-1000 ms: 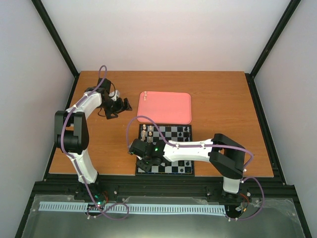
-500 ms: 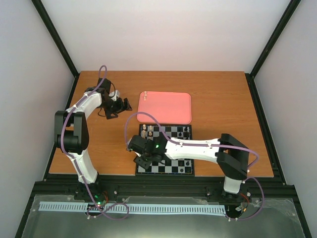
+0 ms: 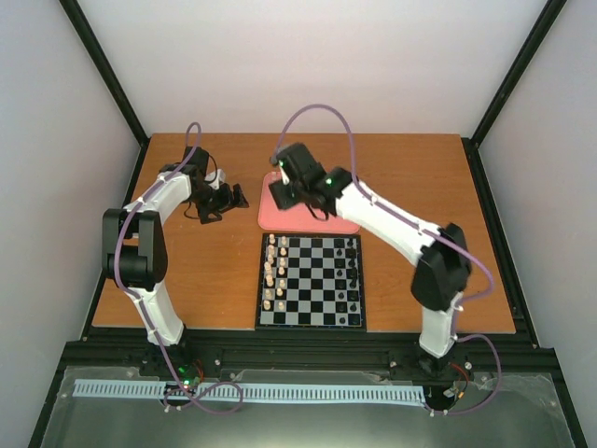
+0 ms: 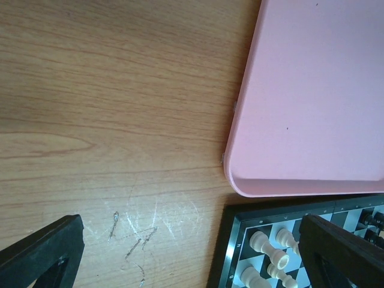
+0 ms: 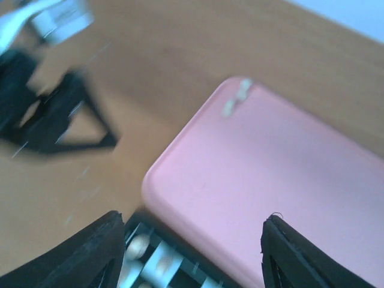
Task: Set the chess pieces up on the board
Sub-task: Pick up the chess piece from the storage box.
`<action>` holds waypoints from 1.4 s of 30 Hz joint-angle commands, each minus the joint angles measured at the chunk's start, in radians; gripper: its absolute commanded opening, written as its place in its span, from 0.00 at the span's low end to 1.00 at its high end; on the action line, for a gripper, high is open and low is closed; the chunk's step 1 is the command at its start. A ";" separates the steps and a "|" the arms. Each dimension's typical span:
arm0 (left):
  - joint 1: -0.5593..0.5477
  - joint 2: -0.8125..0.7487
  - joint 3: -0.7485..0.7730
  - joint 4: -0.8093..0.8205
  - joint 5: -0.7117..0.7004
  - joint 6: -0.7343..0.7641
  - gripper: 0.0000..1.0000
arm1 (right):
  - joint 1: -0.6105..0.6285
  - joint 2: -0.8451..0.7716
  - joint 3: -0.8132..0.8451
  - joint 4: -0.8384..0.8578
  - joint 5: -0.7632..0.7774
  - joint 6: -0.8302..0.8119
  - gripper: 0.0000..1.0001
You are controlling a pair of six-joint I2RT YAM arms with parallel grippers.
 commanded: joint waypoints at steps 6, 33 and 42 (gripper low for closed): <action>0.001 -0.028 0.033 -0.002 0.025 -0.002 1.00 | -0.173 0.488 0.509 -0.003 -0.107 -0.011 0.56; 0.001 0.022 0.029 0.006 0.019 0.006 1.00 | -0.214 0.848 0.762 0.069 -0.212 0.071 0.46; 0.000 0.041 0.038 0.004 0.019 0.008 1.00 | -0.241 0.895 0.807 0.091 -0.239 0.099 0.40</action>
